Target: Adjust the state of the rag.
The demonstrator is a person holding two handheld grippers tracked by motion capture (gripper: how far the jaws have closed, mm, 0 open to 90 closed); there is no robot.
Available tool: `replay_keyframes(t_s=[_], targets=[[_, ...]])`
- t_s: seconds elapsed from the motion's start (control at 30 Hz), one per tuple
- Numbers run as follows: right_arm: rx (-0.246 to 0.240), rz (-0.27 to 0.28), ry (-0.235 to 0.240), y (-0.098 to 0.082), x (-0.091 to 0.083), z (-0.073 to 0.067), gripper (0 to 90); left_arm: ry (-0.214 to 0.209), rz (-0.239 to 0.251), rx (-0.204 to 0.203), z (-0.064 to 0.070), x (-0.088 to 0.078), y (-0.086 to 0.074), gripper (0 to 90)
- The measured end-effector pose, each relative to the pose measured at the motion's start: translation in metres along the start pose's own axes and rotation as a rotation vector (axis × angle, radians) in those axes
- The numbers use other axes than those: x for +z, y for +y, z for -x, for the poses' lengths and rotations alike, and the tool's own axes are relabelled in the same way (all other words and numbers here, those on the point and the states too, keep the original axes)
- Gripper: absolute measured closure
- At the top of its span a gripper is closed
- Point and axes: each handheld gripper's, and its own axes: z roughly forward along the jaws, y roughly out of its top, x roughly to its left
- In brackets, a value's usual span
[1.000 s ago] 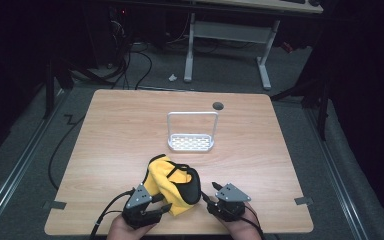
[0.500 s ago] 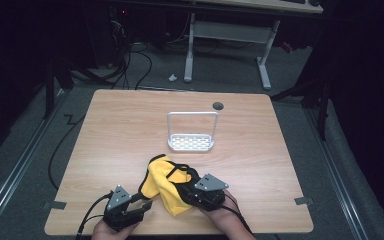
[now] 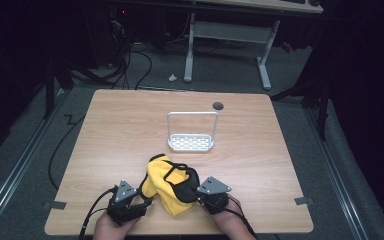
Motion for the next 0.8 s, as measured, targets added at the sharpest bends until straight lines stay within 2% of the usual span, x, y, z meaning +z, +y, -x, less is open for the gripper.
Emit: replay_keyframes(t_s=[0.07,0.1,0.17,0.3,0.43,0.53,0.57,0.67,0.7,0.8], targets=[[0.010,0.010,-0.001,-0.002,-0.005,0.000,76.7,0.023,-0.001,0.020,0.001,0.001,0.001,62.6],[0.017,0.015,0.003,-0.002,-0.006,0.000,71.7,0.021,-0.005,0.024,0.001,0.001,0.001,72.7],[0.025,0.028,0.004,0.001,-0.006,-0.001,61.6,0.008,-0.004,0.020,0.001,0.000,-0.001,83.0],[0.018,0.033,0.028,0.012,0.007,-0.004,48.9,-0.008,-0.006,0.013,0.003,-0.005,-0.006,85.3],[-0.016,-0.009,0.073,0.016,0.029,-0.009,46.4,-0.025,-0.003,0.005,0.004,-0.013,-0.011,85.8],[-0.029,-0.034,0.101,0.015,0.038,-0.010,54.9,-0.031,0.004,-0.006,0.005,-0.016,-0.013,86.0],[-0.039,-0.046,0.107,0.015,0.039,-0.011,63.6,-0.032,0.007,-0.006,0.005,-0.017,-0.013,86.0],[-0.050,-0.065,0.116,0.013,0.040,-0.011,81.4,-0.035,0.014,-0.003,0.006,-0.018,-0.012,86.0],[-0.051,-0.065,0.114,0.014,0.038,-0.011,84.5,-0.035,0.014,-0.003,0.006,-0.018,-0.012,86.0],[-0.046,-0.045,0.093,0.014,0.031,-0.010,86.2,-0.028,0.019,-0.001,0.005,-0.017,-0.013,85.9]])
